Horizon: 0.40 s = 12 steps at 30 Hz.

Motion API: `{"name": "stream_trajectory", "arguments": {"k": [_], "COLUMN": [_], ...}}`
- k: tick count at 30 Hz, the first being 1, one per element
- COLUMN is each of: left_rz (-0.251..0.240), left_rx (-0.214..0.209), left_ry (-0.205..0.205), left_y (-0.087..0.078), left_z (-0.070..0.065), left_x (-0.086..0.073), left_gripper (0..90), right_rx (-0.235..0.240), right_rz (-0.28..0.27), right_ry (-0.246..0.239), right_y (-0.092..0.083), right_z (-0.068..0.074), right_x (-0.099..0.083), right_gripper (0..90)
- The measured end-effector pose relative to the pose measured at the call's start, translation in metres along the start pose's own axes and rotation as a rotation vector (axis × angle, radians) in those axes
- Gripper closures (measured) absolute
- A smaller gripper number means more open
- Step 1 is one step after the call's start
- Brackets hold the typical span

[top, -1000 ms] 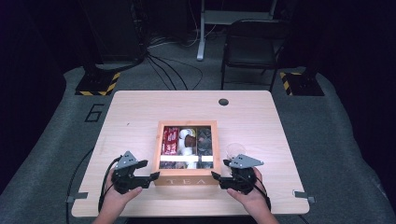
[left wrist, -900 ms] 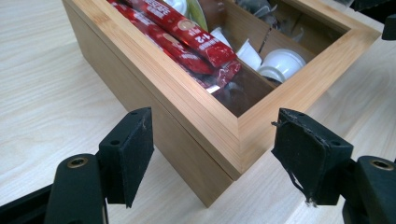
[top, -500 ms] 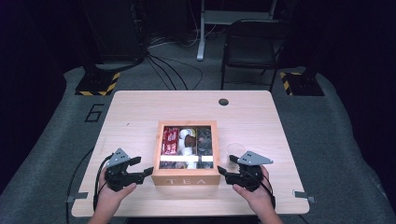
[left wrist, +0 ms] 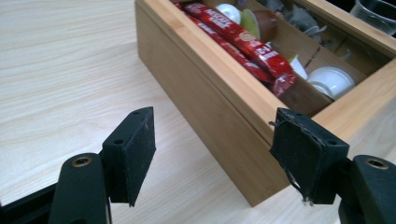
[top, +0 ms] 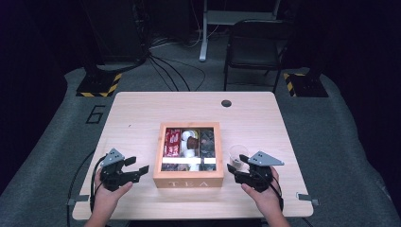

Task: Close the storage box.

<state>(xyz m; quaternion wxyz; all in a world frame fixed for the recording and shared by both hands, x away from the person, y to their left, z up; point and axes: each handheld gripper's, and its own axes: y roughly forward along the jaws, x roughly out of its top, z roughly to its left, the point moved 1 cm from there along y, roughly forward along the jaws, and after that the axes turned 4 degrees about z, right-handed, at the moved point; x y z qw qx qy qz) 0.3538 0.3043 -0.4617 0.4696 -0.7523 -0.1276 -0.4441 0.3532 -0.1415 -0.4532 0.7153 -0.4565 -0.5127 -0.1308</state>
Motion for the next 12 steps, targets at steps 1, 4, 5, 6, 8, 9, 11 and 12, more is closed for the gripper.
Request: {"name": "stream_trajectory", "arguments": {"k": [1,4,5,6,8,9,11,12], "left_rz": [0.001,0.003,0.010,0.007,0.006,-0.005,-0.005,-0.003], "left_rx": [0.004,0.012,0.006,0.006,0.004,0.005,-0.001,-0.011], "left_ry": [-0.002,-0.018,-0.022,-0.026,-0.022,-0.021,-0.015,-0.006], "left_y": [0.001,0.003,0.003,0.003,0.003,0.004,0.004,0.004], "left_z": [0.002,0.007,0.008,0.008,0.008,0.007,0.006,0.006], "left_x": [-0.001,-0.002,-0.002,-0.002,-0.001,0.000,0.001,0.002], "left_gripper": [30.3,30.4,30.4,30.4,30.4,30.4,30.4,30.4], "right_rx": [-0.003,-0.005,-0.008,-0.010,-0.008,-0.005,-0.010,0.009], "right_rz": [0.000,0.004,0.004,0.004,-0.003,-0.003,-0.005,-0.008], "right_ry": [-0.002,-0.002,-0.002,-0.003,-0.006,-0.005,-0.035,-0.061], "right_y": [0.000,0.000,0.000,-0.001,-0.001,-0.002,-0.002,-0.002], "right_z": [0.000,-0.001,-0.001,-0.001,-0.001,0.000,0.005,0.010], "right_x": [0.000,-0.002,-0.002,-0.002,-0.003,-0.003,-0.003,-0.004], "right_gripper": [36.7,36.7,36.7,36.7,36.7,36.7,36.7,36.4]}}
